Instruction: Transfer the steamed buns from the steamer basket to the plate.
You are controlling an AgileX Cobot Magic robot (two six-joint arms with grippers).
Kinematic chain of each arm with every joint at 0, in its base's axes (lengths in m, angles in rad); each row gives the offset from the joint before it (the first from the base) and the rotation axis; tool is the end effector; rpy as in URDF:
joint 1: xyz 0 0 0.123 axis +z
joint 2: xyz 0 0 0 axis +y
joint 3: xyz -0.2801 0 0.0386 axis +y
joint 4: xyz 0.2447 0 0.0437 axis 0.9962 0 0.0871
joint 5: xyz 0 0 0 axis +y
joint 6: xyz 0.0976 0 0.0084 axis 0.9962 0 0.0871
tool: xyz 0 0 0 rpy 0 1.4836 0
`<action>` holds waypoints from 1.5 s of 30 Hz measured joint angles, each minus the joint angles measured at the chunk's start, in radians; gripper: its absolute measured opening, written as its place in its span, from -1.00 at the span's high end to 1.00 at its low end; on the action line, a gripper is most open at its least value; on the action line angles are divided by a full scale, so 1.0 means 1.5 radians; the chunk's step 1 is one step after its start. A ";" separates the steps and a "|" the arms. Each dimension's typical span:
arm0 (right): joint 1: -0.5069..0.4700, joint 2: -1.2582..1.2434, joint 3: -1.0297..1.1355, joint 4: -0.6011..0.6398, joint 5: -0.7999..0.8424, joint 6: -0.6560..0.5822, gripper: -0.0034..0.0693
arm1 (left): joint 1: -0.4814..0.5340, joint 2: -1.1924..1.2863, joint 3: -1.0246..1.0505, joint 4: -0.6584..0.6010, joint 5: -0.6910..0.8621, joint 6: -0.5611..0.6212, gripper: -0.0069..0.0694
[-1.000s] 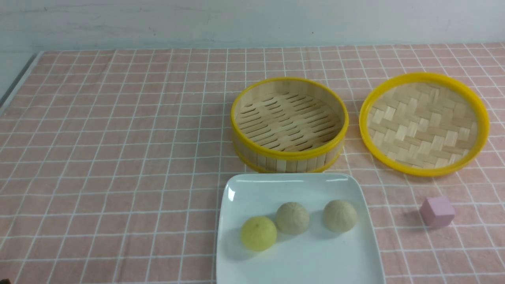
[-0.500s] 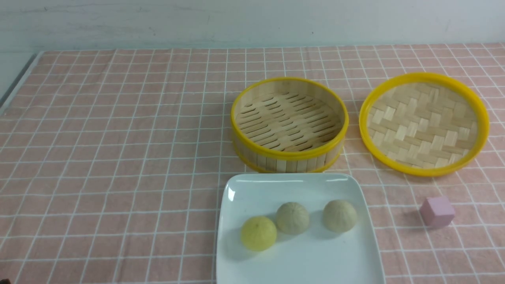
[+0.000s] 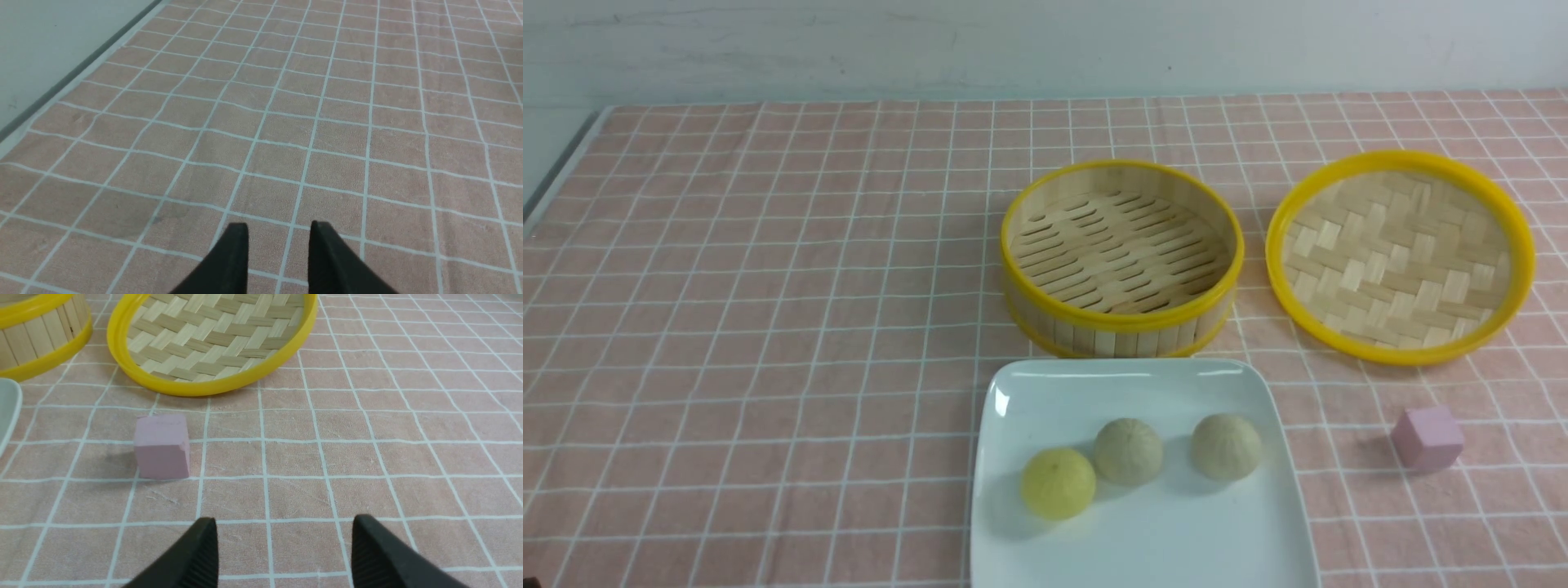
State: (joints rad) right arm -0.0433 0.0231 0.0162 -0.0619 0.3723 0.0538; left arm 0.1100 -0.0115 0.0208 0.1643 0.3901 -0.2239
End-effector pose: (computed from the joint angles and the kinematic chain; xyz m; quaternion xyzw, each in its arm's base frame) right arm 0.0597 -0.0048 0.1708 0.0226 0.8115 -0.0229 0.5835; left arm 0.0567 0.0124 0.1701 -0.0915 0.8017 0.0364 0.5896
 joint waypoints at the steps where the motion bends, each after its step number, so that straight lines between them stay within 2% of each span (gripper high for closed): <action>1: 0.000 0.000 0.000 0.000 0.000 0.000 -0.31 | 0.000 0.000 0.000 0.000 0.000 0.000 0.19; 9: 0.000 0.000 0.000 0.000 0.000 0.000 -0.31 | 0.000 0.000 0.000 0.000 0.000 -0.032 0.19; 45: 0.000 0.000 0.000 0.001 0.000 0.000 -0.31 | 0.000 0.000 0.000 0.027 0.000 -0.052 0.19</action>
State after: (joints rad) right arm -0.0433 0.0231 0.0162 -0.0610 0.3723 0.0538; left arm 0.1100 -0.0115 0.0208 0.2056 0.3901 -0.3016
